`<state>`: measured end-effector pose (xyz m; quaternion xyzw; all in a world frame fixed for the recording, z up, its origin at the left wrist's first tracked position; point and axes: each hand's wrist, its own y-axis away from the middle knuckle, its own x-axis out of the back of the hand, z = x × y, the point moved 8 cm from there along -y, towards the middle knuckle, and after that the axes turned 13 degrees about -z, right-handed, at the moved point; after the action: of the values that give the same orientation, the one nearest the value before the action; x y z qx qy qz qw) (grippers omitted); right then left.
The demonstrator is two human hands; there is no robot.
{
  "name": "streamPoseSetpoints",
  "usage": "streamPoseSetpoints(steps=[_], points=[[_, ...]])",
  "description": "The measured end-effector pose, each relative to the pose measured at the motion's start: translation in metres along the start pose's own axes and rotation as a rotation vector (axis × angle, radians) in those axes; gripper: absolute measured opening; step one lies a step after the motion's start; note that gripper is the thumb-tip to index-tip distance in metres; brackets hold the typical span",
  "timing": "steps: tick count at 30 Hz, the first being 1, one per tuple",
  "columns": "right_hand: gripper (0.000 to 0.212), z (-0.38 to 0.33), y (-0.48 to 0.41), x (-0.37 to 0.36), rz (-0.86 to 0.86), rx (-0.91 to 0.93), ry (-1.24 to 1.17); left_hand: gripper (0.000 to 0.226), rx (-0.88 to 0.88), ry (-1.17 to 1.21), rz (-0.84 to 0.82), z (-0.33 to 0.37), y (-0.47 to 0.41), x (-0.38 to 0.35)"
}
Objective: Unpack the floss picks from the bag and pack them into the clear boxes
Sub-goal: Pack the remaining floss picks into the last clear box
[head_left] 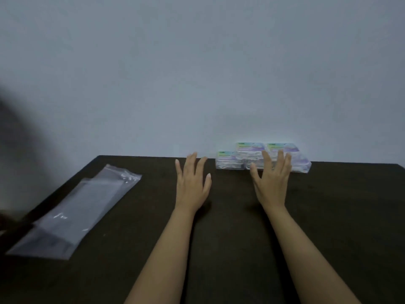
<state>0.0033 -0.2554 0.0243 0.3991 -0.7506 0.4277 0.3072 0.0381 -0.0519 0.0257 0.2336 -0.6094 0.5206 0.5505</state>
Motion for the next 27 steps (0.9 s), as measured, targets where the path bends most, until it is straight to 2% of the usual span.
streamPoseSetpoints(steps=[4, 7, 12, 16, 18, 20, 23, 27], points=[[0.064, -0.071, 0.036, -0.02, -0.07, 0.131, -0.064, 0.042, 0.156, -0.084, 0.074, -0.057, 0.054, 0.037], [0.055, -0.124, 0.062, -0.042, -0.227, 0.178, -0.221, 0.048, 0.261, -0.123, 0.156, -0.1, 0.093, 0.073], [0.057, -0.216, 0.109, -0.077, -0.434, 0.352, -0.392, 0.05, 0.524, -0.151, 0.237, -0.183, 0.162, 0.12], [0.059, -0.286, 0.145, -0.109, -0.618, 0.479, -0.404, 0.055, 0.643, -0.005, 0.093, -0.227, 0.194, 0.113], [0.064, -0.315, 0.159, -0.128, -0.711, 0.572, -0.292, 0.057, 0.696, 0.142, 0.001, -0.239, 0.197, 0.098], [0.068, -0.331, 0.165, -0.147, -0.776, 0.629, -0.128, 0.059, 0.723, 0.19, -0.105, -0.248, 0.198, 0.084], [0.065, -0.332, 0.16, -0.164, -0.854, 0.582, 0.047, 0.061, 0.722, 0.147, -0.206, -0.255, 0.196, 0.074], [0.045, -0.328, 0.153, -0.16, -0.801, 0.466, -0.101, 0.07, 0.765, 0.159, -0.282, -0.264, 0.199, 0.065]])
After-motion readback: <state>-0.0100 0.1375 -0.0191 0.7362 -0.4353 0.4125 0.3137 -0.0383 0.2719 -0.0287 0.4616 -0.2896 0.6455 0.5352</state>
